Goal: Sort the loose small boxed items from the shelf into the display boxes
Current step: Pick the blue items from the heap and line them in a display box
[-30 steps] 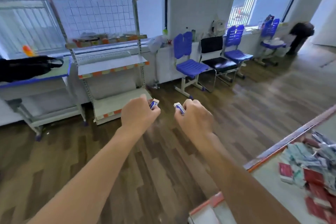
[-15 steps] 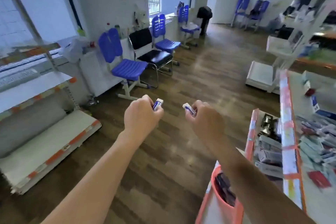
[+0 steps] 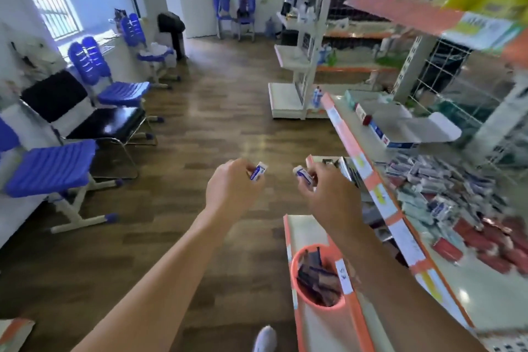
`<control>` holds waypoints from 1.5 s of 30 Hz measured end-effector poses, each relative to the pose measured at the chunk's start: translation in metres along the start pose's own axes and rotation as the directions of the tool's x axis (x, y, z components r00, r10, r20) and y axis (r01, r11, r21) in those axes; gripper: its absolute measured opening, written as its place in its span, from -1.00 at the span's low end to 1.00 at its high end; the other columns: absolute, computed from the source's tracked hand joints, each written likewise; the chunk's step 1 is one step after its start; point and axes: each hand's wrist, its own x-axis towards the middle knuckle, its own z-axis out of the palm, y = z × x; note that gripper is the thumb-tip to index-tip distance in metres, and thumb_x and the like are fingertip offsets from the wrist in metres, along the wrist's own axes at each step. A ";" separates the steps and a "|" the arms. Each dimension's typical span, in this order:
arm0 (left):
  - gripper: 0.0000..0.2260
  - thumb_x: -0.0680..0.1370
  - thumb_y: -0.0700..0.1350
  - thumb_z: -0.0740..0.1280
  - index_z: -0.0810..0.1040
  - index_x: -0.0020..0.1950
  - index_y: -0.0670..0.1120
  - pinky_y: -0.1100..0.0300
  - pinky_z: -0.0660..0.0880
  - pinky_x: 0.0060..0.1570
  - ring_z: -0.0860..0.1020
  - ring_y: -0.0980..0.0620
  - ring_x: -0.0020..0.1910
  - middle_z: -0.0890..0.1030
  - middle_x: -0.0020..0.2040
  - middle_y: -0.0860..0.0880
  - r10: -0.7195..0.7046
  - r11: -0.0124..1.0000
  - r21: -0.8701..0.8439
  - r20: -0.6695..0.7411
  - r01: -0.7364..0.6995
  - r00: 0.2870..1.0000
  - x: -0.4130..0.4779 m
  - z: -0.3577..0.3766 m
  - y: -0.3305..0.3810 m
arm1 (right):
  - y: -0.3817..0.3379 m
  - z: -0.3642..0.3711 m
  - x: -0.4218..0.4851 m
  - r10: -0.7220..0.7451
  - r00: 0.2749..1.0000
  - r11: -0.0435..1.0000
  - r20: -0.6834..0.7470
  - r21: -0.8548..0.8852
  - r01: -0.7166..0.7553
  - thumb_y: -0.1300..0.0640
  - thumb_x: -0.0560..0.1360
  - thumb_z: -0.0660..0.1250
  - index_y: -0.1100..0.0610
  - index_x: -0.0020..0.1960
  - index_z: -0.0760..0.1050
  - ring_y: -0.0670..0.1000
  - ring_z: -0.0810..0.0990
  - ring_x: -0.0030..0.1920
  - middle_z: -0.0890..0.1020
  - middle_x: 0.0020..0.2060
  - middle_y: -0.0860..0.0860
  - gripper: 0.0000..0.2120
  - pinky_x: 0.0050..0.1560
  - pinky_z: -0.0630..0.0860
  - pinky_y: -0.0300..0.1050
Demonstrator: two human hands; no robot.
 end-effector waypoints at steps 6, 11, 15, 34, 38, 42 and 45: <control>-0.87 0.43 0.00 0.44 0.50 -0.23 0.08 0.16 0.47 -0.22 0.49 0.04 -0.27 0.53 -0.29 0.08 0.108 0.973 -0.224 0.239 -0.053 0.965 0.098 0.063 0.052 | 0.048 0.004 0.075 0.173 0.980 0.983 -0.100 -0.046 -0.178 -0.06 0.54 0.23 0.09 0.01 0.50 0.07 0.58 -0.09 0.58 -0.10 0.01 -0.77 -0.21 0.44 -0.08; -0.87 0.44 -0.14 0.48 0.56 -0.13 -0.12 0.23 0.36 -0.40 0.40 0.08 -0.38 0.46 -0.34 0.04 0.191 0.919 -0.394 0.397 -0.021 0.898 0.175 0.114 0.110 | 0.094 -0.003 0.134 0.277 0.952 0.954 -0.127 -0.080 -0.288 -0.10 0.59 0.17 0.07 0.10 0.46 0.07 0.57 -0.06 0.55 -0.05 0.00 -0.74 -0.24 0.29 -0.13; -0.75 0.43 -0.31 0.42 0.43 -0.35 -0.11 0.30 0.37 -0.50 0.41 0.08 -0.55 0.45 -0.48 -0.02 0.213 0.867 -0.492 0.507 0.077 0.835 0.217 0.152 0.146 | 0.125 -0.007 0.163 0.346 0.924 0.925 -0.164 -0.108 -0.366 -0.08 0.58 0.16 0.10 0.01 0.43 0.10 0.53 -0.11 0.50 -0.10 0.02 -0.75 -0.26 0.30 -0.09; -0.82 0.42 -0.35 0.42 0.45 -0.09 -0.20 0.06 0.40 -0.30 0.43 -0.03 -0.51 0.55 -0.44 -0.12 0.529 0.801 -0.595 0.758 0.072 0.381 0.342 0.271 0.238 | 0.188 0.009 0.242 0.671 0.663 0.628 -0.332 -0.220 -0.746 -0.09 0.58 0.23 0.04 0.06 0.53 0.09 0.58 -0.09 0.52 -0.03 0.01 -0.77 -0.28 0.36 -0.13; -0.87 0.40 -0.27 0.48 0.53 -0.18 -0.18 -0.02 0.44 -0.35 0.55 -0.13 -0.36 0.57 -0.38 -0.15 0.603 0.792 -0.608 0.764 -0.057 0.229 0.360 0.289 0.248 | 0.184 0.013 0.251 0.741 0.557 0.512 -0.375 -0.221 -0.830 -0.10 0.57 0.25 0.03 0.11 0.58 0.10 0.57 -0.02 0.51 0.03 0.04 -0.73 -0.16 0.48 -0.08; -0.85 0.39 -0.20 0.48 0.60 -0.07 -0.13 0.00 0.57 -0.29 0.60 -0.06 -0.26 0.59 -0.26 -0.01 0.674 0.722 -0.621 0.730 -0.305 0.108 0.368 0.299 0.258 | 0.179 0.019 0.254 0.790 0.471 0.425 -0.392 -0.202 -0.882 -0.08 0.57 0.27 0.06 0.11 0.59 0.13 0.57 -0.01 0.52 0.03 0.08 -0.73 -0.16 0.41 -0.10; -0.79 0.34 -0.15 0.49 0.60 -0.08 0.06 0.01 0.62 -0.14 0.63 -0.01 -0.18 0.63 -0.15 0.03 0.718 0.637 -0.624 0.694 -0.452 0.054 0.371 0.303 0.263 | 0.181 0.024 0.252 0.793 0.430 0.373 -0.433 -0.213 -0.903 -0.09 0.56 0.27 0.06 0.09 0.60 0.13 0.59 -0.02 0.54 0.03 0.07 -0.73 -0.18 0.43 -0.08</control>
